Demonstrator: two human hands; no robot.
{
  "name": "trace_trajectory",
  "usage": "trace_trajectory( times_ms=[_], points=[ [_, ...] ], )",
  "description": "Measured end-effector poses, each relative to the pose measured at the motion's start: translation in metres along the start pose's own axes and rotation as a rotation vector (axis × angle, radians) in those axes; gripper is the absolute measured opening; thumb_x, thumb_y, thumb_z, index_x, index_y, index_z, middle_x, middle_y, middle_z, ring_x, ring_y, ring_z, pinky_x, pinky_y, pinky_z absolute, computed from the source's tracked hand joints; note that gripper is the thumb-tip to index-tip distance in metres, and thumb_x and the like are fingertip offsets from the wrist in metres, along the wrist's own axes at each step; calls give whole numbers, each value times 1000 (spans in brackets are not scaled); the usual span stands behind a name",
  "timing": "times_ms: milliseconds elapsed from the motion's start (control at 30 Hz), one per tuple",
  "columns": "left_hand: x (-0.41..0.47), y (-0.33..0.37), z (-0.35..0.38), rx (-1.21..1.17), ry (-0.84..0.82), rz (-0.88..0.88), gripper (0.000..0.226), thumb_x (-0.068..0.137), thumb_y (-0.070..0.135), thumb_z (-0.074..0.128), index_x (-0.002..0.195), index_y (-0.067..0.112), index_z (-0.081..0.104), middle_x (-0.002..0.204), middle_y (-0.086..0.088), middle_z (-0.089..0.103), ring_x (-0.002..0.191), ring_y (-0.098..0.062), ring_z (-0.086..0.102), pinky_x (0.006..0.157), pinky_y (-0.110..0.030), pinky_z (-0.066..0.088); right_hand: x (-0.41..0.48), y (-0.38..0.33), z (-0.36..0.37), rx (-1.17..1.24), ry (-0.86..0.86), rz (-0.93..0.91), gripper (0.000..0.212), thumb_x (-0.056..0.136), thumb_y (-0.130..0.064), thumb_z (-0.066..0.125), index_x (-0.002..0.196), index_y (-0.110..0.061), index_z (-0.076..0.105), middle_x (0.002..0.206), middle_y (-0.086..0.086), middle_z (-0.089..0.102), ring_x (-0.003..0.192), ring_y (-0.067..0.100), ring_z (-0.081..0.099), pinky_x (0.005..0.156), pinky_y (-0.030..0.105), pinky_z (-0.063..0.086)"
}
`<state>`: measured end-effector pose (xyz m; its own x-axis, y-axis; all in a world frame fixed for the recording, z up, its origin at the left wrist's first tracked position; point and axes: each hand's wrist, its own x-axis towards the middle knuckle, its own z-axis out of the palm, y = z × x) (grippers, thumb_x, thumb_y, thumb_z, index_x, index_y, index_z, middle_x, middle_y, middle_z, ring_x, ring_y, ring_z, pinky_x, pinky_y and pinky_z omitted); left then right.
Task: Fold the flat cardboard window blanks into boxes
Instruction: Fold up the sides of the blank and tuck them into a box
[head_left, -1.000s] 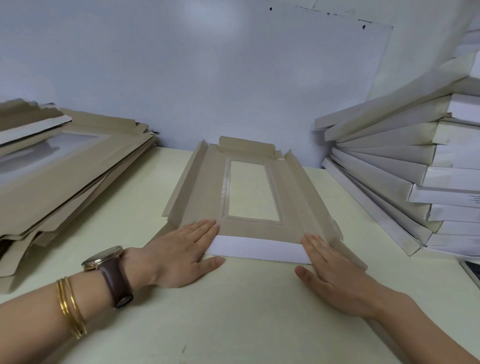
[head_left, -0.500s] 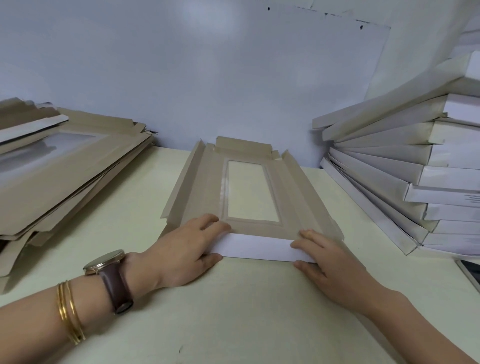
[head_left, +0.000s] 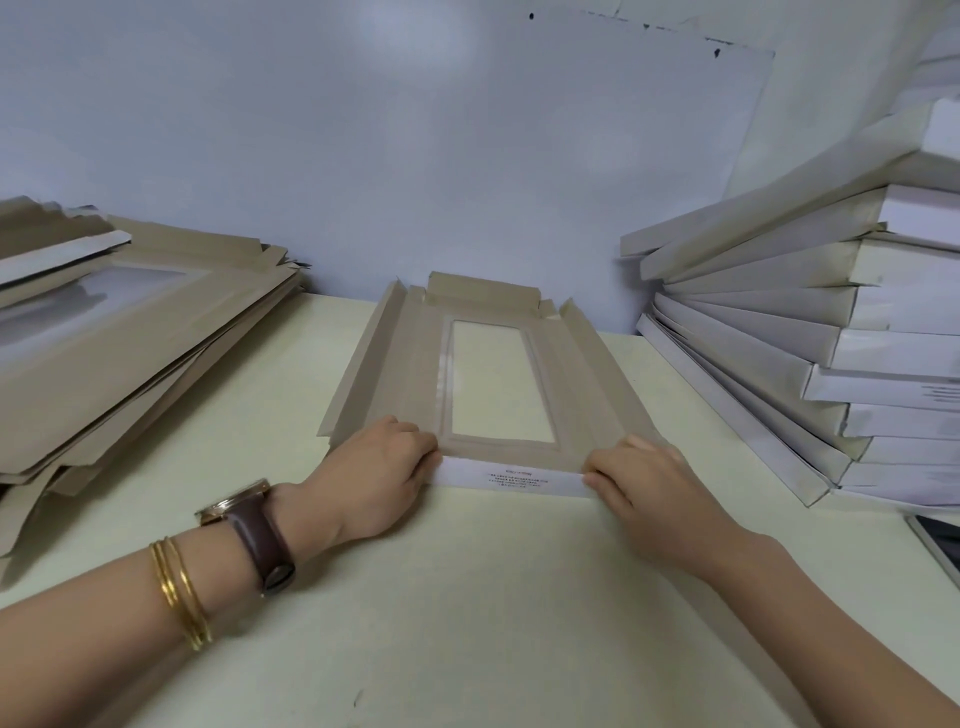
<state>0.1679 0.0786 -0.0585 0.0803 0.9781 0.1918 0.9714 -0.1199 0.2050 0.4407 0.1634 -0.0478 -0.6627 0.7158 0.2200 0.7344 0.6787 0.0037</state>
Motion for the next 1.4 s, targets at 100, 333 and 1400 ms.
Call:
trace_trajectory(
  times_ms=[100, 333, 1400],
  points=[
    [7, 4, 1, -25, 12, -44, 23, 101, 23, 34, 88, 13, 49, 85, 0, 53, 85, -20, 44, 74, -34, 38, 12, -2, -6, -129, -36, 33, 20, 102, -29, 36, 88, -29, 50, 80, -8, 56, 91, 13, 48, 85, 31, 26],
    [15, 0, 7, 11, 8, -82, 25, 101, 27, 37, 106, 15, 59, 102, -3, 54, 100, -24, 48, 85, -34, 40, 27, 7, -3, 2, -145, 81, 24, 100, -27, 42, 87, -15, 58, 86, 1, 62, 83, 23, 54, 74, 36, 45],
    [43, 42, 45, 155, -315, -29, 62, 102, 39, 13, 153, 12, -11, 161, -3, -13, 148, -21, -12, 120, -39, -3, 39, -45, 45, 265, -383, 46, 86, 90, -68, 3, 155, -12, -2, 163, 0, -9, 147, 6, -13, 121, 30, -4]
  ],
)
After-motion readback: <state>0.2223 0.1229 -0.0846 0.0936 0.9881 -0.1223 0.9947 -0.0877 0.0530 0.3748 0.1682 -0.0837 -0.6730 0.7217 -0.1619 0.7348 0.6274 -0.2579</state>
